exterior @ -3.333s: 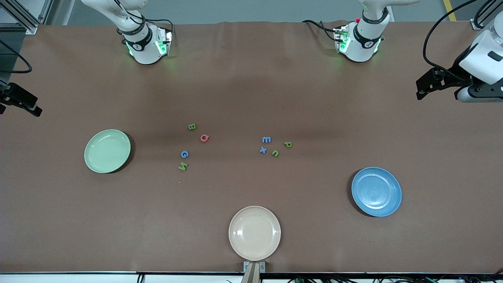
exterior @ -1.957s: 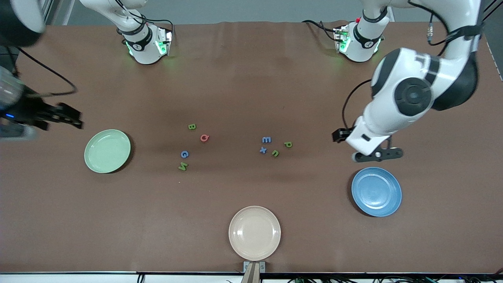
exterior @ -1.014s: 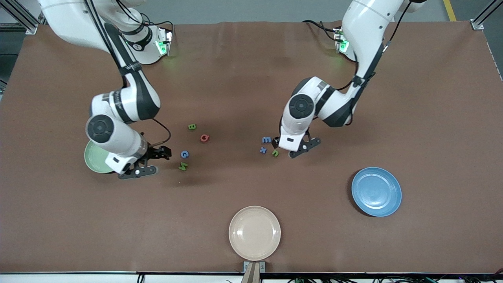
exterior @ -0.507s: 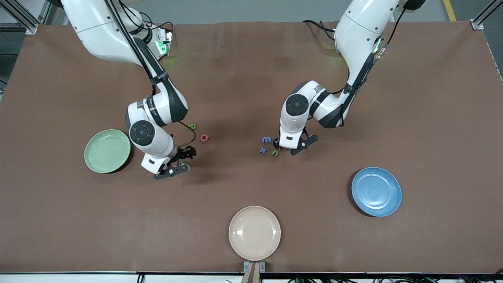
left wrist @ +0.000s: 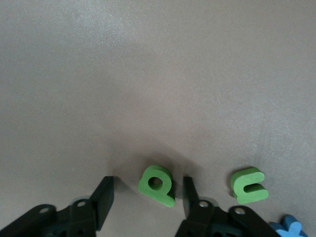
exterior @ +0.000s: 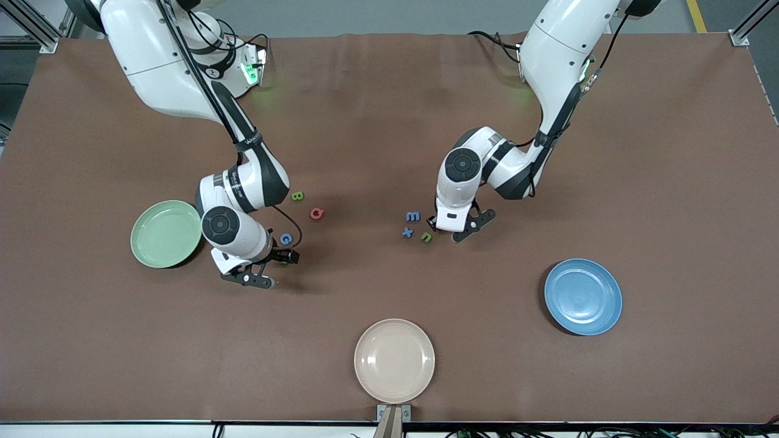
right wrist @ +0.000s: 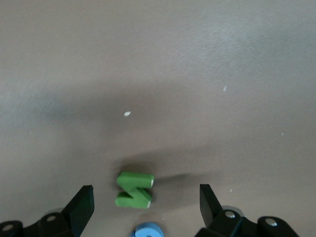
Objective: Sort upper and lower case letters into plates
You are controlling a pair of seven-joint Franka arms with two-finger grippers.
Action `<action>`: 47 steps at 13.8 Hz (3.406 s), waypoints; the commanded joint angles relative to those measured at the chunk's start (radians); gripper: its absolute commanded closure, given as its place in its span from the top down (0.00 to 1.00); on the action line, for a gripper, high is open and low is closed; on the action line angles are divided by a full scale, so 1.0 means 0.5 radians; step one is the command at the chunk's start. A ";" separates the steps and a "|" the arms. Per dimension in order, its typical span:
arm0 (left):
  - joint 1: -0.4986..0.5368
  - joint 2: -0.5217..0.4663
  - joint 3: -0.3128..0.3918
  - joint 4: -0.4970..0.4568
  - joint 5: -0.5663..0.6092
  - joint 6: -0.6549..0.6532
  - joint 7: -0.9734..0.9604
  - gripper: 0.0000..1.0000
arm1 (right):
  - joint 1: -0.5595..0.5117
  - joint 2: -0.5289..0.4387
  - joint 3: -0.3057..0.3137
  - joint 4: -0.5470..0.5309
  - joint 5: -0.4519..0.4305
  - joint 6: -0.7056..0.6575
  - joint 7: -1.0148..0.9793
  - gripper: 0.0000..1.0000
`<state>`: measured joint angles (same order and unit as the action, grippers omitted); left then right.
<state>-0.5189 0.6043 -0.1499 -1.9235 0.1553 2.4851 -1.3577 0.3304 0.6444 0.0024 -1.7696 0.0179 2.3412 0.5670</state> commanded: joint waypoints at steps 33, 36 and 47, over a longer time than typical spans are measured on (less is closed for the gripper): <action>0.716 0.016 0.353 0.270 0.119 0.138 1.430 1.00 | -0.457 -0.460 0.023 -0.034 0.026 -0.761 -0.841 0.18; 0.706 -0.043 0.138 0.273 0.070 0.019 1.207 1.00 | -0.718 -0.562 0.020 -0.200 0.001 -0.697 -1.244 0.18; 0.195 0.154 -0.114 0.389 0.079 -0.012 -0.163 0.97 | -1.044 -0.580 0.020 -0.888 0.001 0.100 -1.610 0.21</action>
<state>-0.3781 0.6750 -0.2142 -1.7484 0.2032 2.4880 -1.3160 -0.1733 0.3890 -0.0051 -2.1537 0.0193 2.3655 -0.2280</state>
